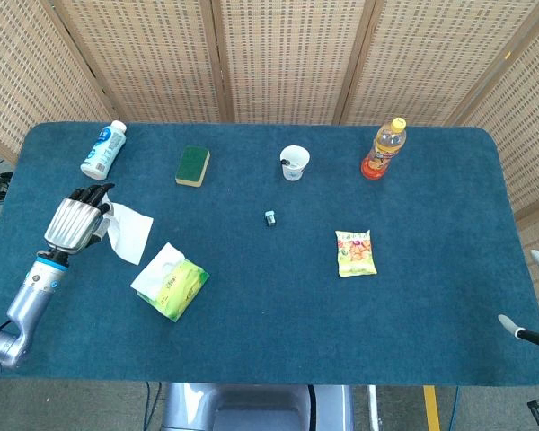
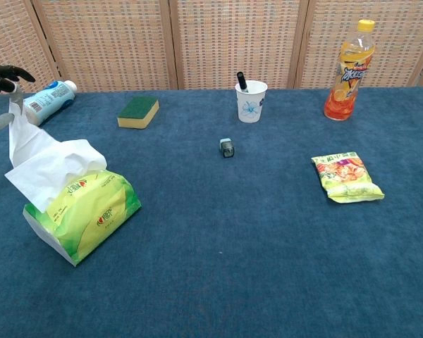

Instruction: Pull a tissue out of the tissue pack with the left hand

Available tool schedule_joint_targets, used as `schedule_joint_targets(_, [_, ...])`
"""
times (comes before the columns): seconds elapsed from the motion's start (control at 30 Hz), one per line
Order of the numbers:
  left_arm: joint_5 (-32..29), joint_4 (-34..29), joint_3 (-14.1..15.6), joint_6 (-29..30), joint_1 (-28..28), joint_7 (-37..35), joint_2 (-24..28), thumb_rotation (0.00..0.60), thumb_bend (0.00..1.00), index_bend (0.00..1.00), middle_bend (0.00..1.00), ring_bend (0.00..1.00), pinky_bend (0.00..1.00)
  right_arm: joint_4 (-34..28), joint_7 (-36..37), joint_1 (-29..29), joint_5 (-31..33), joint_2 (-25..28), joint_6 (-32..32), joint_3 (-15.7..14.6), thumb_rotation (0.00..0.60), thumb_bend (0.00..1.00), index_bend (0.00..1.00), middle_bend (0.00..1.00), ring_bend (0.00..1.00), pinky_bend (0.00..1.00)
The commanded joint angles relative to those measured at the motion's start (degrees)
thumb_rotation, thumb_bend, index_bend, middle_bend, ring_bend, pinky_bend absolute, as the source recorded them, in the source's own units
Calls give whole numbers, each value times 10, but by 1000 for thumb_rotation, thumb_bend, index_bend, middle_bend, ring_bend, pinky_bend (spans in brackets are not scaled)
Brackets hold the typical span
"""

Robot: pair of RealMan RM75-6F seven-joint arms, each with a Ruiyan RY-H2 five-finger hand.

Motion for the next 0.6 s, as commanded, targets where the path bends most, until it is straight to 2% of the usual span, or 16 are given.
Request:
schedule_joint_targets(0.03, [-31, -131, 11, -61, 13, -14, 76, 600, 0, 0, 0, 0, 71, 0, 2, -1, 0, 1, 1, 0, 600, 0, 24, 0, 0, 0])
schedule_joint_targets(0.1, [-39, -176, 12, -71, 18, -21, 105, 600, 0, 0, 0, 0, 18, 0, 3, -1, -1, 1, 2, 0, 600, 0, 24, 0, 0, 0])
schedule_joint_targets(0.23, [-59, -279, 9, -49, 47, -20, 182, 600, 0, 0, 0, 0, 0, -2, 3, -2, -3, 2, 5, -1, 600, 0, 24, 0, 0, 0])
schedule_joint_targets(0.4, [-75, -373, 5, 4, 88, -5, 253, 600, 0, 0, 0, 0, 0, -3, 2, -3, -5, 2, 9, -1, 600, 0, 24, 0, 0, 0])
schedule_joint_targets(0.53, [-86, -474, 10, 78, 147, 21, 321, 600, 0, 0, 0, 0, 0, -5, 1, -5, -8, 2, 13, -1, 600, 0, 24, 0, 0, 0])
schedule_joint_targets(0.6, [-81, -500, 16, 109, 169, 32, 334, 600, 0, 0, 0, 0, 0, -5, 2, -5, -9, 3, 15, -1, 600, 0, 24, 0, 0, 0])
